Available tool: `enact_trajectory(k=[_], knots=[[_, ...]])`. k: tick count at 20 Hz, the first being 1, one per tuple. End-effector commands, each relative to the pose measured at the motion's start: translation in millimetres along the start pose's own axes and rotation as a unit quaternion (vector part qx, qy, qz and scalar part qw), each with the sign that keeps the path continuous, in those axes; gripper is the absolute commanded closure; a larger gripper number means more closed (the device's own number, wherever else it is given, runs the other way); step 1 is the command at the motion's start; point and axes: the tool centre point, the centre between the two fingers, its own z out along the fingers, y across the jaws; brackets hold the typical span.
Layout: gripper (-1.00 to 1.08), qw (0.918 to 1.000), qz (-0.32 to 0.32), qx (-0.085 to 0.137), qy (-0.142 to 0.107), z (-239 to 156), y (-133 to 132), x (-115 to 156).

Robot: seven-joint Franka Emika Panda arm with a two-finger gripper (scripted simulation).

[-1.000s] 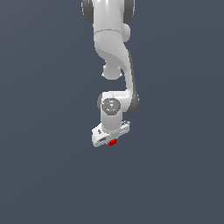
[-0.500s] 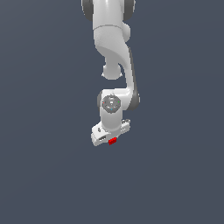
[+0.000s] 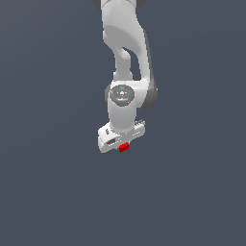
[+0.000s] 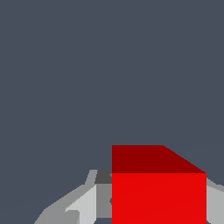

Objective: Lift up the red cube by 0.2 meters.

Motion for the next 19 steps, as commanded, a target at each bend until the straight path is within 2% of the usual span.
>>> enact_trajectory(k=[1, 10, 19], knots=[[1.08, 1.0000, 0.000, 0.000, 0.001, -27.6, -0.3, -0.2], [1.08, 1.0000, 0.000, 0.000, 0.001, -102.7, -0.3, 0.2], [1.08, 1.0000, 0.000, 0.000, 0.001, -124.0, 0.9, 2.0]])
